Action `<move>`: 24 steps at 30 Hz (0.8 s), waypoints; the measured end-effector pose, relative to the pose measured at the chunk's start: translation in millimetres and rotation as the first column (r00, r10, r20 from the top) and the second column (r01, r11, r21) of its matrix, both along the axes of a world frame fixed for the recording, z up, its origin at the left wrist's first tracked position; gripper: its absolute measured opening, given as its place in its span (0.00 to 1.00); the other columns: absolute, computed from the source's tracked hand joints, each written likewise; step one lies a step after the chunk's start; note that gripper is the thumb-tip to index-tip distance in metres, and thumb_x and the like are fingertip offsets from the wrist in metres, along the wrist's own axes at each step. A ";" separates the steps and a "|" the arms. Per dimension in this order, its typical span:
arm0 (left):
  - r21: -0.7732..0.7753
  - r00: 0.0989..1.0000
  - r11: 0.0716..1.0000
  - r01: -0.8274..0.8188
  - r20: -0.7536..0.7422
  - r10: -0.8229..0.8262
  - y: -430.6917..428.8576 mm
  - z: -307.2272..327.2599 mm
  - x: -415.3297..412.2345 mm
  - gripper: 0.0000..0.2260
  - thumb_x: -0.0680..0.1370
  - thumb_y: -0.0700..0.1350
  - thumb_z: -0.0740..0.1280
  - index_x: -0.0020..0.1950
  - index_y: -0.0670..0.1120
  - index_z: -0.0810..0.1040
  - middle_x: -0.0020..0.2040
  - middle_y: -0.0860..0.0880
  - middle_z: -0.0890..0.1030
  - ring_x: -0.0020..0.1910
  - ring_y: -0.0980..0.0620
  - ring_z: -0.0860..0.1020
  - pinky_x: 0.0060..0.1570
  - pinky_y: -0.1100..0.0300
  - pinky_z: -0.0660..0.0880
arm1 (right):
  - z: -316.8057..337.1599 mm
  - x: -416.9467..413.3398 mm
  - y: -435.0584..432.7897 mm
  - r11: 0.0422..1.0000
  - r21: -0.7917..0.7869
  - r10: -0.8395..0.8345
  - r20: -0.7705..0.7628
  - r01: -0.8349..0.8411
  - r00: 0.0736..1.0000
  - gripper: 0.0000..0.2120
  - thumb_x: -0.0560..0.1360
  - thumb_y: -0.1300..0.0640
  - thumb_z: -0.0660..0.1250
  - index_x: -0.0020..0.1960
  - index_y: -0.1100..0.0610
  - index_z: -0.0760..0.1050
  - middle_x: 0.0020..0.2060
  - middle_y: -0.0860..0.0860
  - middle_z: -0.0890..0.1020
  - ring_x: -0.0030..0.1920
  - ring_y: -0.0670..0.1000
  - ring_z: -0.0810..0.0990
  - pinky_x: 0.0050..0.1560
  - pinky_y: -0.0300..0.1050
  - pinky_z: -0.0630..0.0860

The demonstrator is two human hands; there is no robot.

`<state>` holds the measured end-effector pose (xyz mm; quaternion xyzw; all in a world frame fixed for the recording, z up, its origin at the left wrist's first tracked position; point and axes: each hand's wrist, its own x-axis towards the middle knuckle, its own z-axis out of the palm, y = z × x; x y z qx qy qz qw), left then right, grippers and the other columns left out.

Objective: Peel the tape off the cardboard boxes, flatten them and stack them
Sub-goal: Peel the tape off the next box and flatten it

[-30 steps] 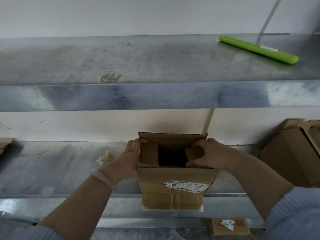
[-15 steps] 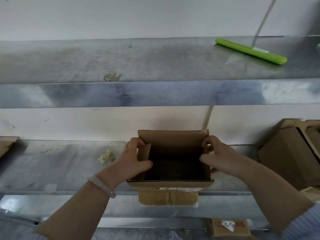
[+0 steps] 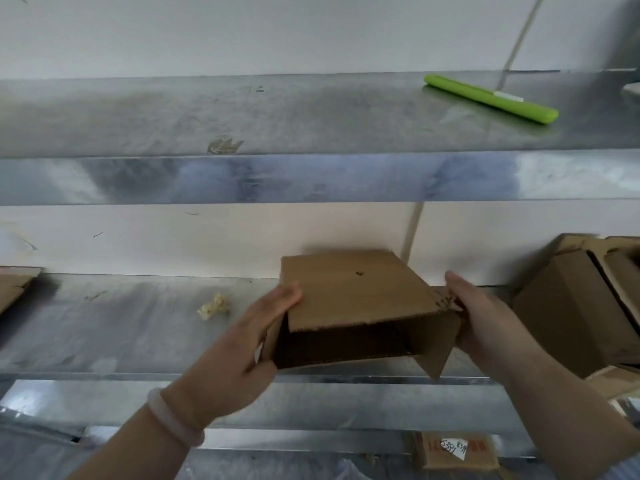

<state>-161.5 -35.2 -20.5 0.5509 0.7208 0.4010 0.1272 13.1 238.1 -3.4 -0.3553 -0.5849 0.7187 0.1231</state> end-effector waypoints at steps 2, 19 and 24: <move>-0.046 0.997 0.999 0.016 -0.073 -0.020 -5.2 -23.0 5.8 0.40 0.67 0.29 0.62 0.77 0.52 0.59 0.78 0.55 0.56 0.76 0.52 0.58 0.71 0.53 0.64 | -15.6 1.2 -3.4 0.997 0.079 -0.012 0.150 0.001 0.989 0.21 0.75 0.45 0.68 0.57 0.61 0.76 0.52 0.63 0.79 0.50 0.58 0.80 0.47 0.52 0.80; 0.040 0.761 0.934 -0.355 0.593 0.264 39.7 -41.3 5.8 0.34 0.74 0.52 0.72 0.72 0.68 0.57 0.68 0.61 0.70 0.66 0.60 0.71 0.58 0.58 0.76 | -46.1 6.5 -11.2 0.960 0.253 0.121 0.019 -0.122 0.992 0.26 0.74 0.64 0.71 0.60 0.37 0.69 0.60 0.40 0.76 0.60 0.46 0.76 0.51 0.42 0.75; 0.087 0.908 0.932 -0.352 0.274 0.318 35.1 -24.7 -3.4 0.44 0.68 0.55 0.73 0.71 0.74 0.45 0.72 0.63 0.58 0.70 0.66 0.61 0.66 0.60 0.68 | -32.3 4.1 -9.9 0.927 0.337 0.202 -0.075 -0.166 0.976 0.33 0.70 0.50 0.73 0.69 0.35 0.61 0.62 0.39 0.72 0.60 0.42 0.75 0.54 0.42 0.78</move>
